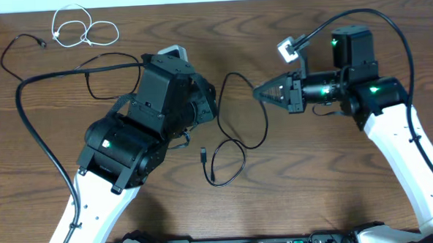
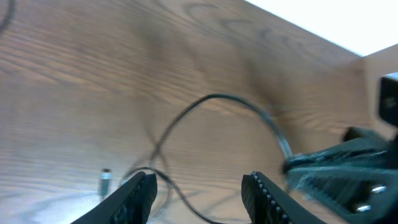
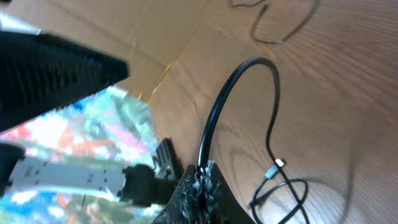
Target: Untangle cables
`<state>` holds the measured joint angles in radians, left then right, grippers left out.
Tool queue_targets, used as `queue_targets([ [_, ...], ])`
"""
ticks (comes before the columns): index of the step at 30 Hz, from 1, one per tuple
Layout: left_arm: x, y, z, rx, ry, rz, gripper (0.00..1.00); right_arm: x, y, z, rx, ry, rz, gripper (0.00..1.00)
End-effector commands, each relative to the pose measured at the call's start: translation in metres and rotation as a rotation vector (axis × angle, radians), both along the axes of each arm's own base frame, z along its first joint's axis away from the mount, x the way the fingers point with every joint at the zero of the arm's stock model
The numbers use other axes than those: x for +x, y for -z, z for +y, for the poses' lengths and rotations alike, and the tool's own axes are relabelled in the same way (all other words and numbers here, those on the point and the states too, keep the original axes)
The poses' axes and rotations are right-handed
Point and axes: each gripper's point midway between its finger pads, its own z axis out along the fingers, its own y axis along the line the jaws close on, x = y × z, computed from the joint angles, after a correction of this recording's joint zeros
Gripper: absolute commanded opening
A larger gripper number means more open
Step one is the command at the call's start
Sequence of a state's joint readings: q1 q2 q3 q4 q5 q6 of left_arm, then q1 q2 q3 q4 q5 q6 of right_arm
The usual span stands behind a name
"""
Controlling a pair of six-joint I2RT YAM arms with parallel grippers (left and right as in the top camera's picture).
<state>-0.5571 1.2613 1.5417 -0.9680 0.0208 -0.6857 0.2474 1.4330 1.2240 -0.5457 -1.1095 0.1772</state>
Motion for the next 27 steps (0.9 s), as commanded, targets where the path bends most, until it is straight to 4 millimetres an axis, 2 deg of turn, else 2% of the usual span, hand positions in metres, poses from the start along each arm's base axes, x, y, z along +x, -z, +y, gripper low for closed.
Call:
queue_targets([
  [1, -0.002, -0.004, -0.012, -0.112, -0.028, 0.049, 0.50, -0.013, -0.008, 0.016, 0.034, -0.093, -0.063, 0.01],
  [5, -0.003, -0.005, -0.015, -0.181, -0.073, 0.086, 0.50, -0.017, -0.010, 0.023, 0.038, -0.114, -0.086, 0.01],
  [13, -0.017, -0.007, -0.034, -0.435, -0.196, 0.289, 0.50, -0.029, -0.021, 0.037, 0.086, -0.190, -0.129, 0.01],
  [17, -0.015, -0.007, -0.033, -0.441, -0.217, 0.288, 0.50, -0.036, -0.026, 0.048, 0.102, -0.222, -0.154, 0.01],
  [27, -0.005, -0.005, -0.020, -0.399, -0.286, 0.236, 0.47, -0.046, -0.031, 0.060, 0.120, -0.271, -0.183, 0.01],
])
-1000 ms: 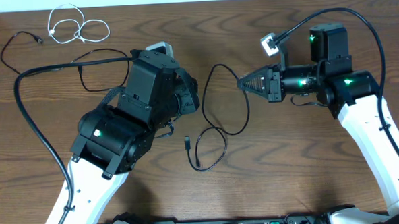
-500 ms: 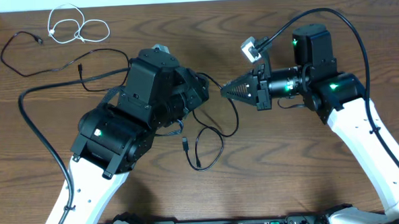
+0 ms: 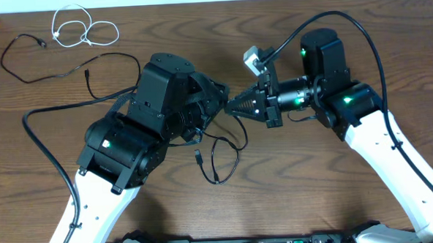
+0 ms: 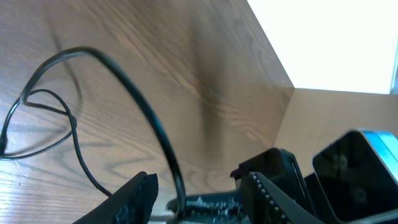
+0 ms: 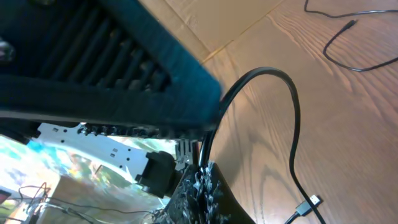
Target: Untangle cables
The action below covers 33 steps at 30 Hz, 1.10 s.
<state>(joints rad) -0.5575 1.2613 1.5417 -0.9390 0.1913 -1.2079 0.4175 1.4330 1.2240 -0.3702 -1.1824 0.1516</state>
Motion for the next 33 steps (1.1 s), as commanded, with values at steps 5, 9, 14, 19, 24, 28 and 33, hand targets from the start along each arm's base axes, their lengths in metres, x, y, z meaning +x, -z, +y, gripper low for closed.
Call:
queue_targets([
  [5, 0.013, 0.003, 0.013, 0.058, -0.082, -0.024, 0.43, -0.006, -0.004, 0.005, 0.019, -0.038, -0.010, 0.01],
  [9, 0.016, 0.004, 0.019, 0.084, -0.111, -0.034, 0.42, -0.006, -0.004, 0.005, 0.019, -0.038, -0.009, 0.01],
  [14, 0.017, 0.011, 0.020, 0.104, -0.116, -0.016, 0.41, -0.006, -0.004, 0.005, 0.020, -0.038, -0.013, 0.01],
  [19, 0.017, 0.015, 0.018, 0.107, -0.108, 0.001, 0.40, -0.006, -0.004, 0.005, 0.020, -0.038, -0.014, 0.01],
  [24, 0.014, 0.014, 0.011, 0.076, -0.076, 0.011, 0.39, -0.006, -0.005, 0.005, 0.022, -0.038, -0.018, 0.01],
  [28, 0.014, 0.013, 0.011, 0.075, -0.075, 0.010, 0.33, -0.005, -0.004, 0.005, 0.019, -0.034, -0.019, 0.01],
  [33, 0.014, 0.013, 0.011, 0.075, -0.075, 0.010, 0.27, -0.004, -0.004, 0.005, 0.016, -0.028, -0.020, 0.01],
])
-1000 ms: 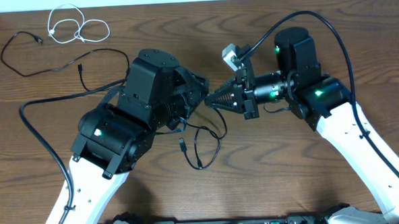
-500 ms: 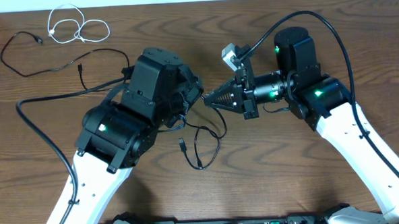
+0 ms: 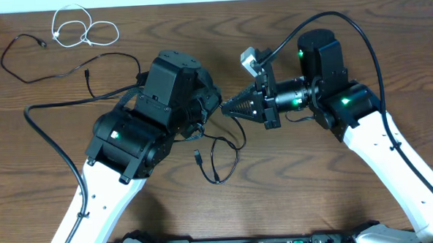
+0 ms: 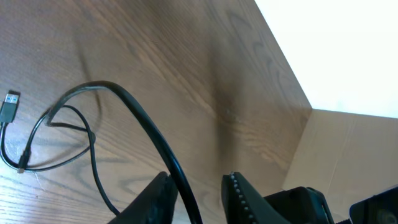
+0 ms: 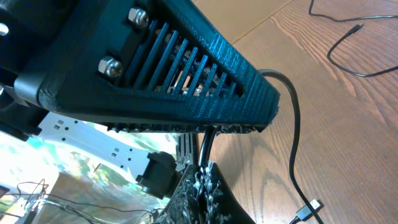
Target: Untangle cables
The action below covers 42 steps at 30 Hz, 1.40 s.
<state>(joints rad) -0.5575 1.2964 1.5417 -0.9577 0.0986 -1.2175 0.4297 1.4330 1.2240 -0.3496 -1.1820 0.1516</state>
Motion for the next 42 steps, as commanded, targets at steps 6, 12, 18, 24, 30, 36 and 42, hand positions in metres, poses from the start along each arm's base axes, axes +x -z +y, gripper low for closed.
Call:
queue_targets([
  [6, 0.001, -0.002, 0.000, -0.002, -0.002, -0.006, 0.08, -0.002, -0.001, 0.002, 0.008, -0.016, -0.001, 0.01],
  [12, 0.001, -0.002, 0.000, -0.001, -0.003, -0.006, 0.08, -0.002, -0.001, 0.002, 0.008, -0.016, -0.001, 0.01],
  [18, 0.008, -0.007, 0.012, -0.007, -0.044, -0.025, 0.08, 0.010, 0.008, 0.000, -0.045, 0.064, 0.016, 0.50],
  [24, 0.011, -0.021, 0.049, -0.021, -0.147, -0.055, 0.08, 0.029, 0.030, -0.007, -0.153, 0.211, 0.072, 0.99],
  [30, 0.009, -0.022, 0.114, 0.067, -0.355, -0.067, 0.08, 0.041, 0.041, -0.014, -0.212, 0.305, 0.110, 0.99],
  [36, 0.011, -0.023, 0.193, 0.201, -0.637, -0.084, 0.07, 0.044, 0.046, -0.016, -0.235, 0.331, 0.116, 0.99],
  [42, 0.007, -0.020, 0.254, 0.262, -0.868, -0.066, 0.07, 0.044, 0.046, -0.016, -0.236, 0.332, 0.116, 0.99],
])
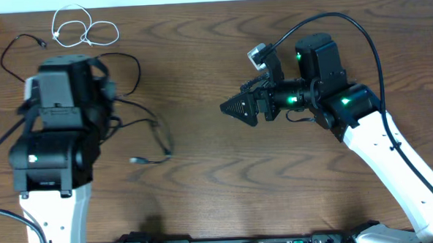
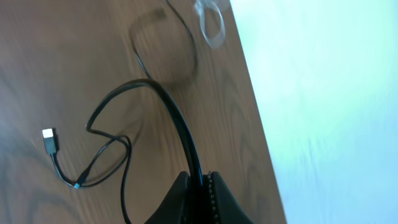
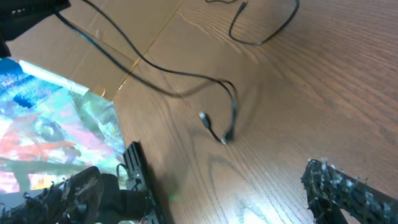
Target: Untangle cables
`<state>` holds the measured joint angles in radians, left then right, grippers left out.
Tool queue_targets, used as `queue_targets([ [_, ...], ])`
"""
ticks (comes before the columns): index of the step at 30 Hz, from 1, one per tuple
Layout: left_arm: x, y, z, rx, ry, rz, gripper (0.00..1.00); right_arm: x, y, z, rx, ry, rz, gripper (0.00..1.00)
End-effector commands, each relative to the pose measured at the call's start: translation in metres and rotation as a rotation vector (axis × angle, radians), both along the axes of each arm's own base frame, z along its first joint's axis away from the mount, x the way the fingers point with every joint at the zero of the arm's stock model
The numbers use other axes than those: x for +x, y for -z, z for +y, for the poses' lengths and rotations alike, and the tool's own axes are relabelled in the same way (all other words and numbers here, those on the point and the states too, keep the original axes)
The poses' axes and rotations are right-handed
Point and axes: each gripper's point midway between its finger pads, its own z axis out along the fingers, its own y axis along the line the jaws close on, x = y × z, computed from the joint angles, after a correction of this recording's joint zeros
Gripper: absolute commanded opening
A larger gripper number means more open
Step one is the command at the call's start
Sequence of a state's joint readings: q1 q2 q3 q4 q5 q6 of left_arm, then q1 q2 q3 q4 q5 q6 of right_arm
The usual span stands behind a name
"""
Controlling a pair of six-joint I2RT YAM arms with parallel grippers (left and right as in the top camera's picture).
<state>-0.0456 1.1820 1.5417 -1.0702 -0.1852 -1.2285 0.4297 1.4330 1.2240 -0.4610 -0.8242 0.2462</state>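
My left gripper is shut on a thin black cable, which arcs away from the jaws and loops back to a USB plug. From overhead, that cable trails right from my left arm and its plug lies on the table. My right gripper hovers right of centre, open and holding nothing. In its wrist view the fingers stand wide apart, with the cable lying beyond them.
A coiled white cable lies at the back left corner. A second black cable curves from there towards my left arm. The table's back edge runs along the top. A cardboard wall stands at the left side.
My right gripper has opened and let go of the black cable. My left arm, still shut on it, now stands at the table's left side, with the cable trailing behind it.
My right gripper first held the black cable's loop right of centre, with the left gripper open nearby. Then the loop stood between the left jaws at mid-table. The left jaws then closed on it. Now only the left gripper holds it, far to the left.
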Motion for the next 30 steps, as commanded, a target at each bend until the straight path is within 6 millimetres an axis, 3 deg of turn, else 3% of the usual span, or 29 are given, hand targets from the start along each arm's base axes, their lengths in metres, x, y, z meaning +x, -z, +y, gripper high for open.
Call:
queue_targets([
  [1, -0.005, 0.000, 0.049, 0.068, -0.194, 0.012, 0.07, 0.001, 0.002, 0.000, -0.006, 0.010, 0.011, 0.99],
  [9, -0.016, 0.022, 0.126, 0.079, -0.509, 0.088, 0.07, 0.001, 0.002, 0.000, -0.007, 0.011, 0.014, 0.99],
  [13, -0.020, 0.043, 0.159, 0.016, -0.681, 0.117, 0.07, 0.001, 0.002, 0.000, -0.008, 0.009, 0.011, 0.99],
  [17, -0.022, 0.077, 0.199, -0.047, -0.862, 0.167, 0.08, -0.001, 0.005, -0.001, -0.027, -0.014, -0.019, 0.99],
  [24, -0.015, 0.114, 0.257, -0.066, -0.994, 0.171, 0.07, 0.003, 0.013, -0.006, -0.074, 0.015, -0.032, 0.99],
  [30, -0.021, 0.143, 0.300, -0.075, -1.088, 0.175, 0.08, 0.013, 0.023, -0.015, -0.142, 0.085, -0.039, 0.99],
])
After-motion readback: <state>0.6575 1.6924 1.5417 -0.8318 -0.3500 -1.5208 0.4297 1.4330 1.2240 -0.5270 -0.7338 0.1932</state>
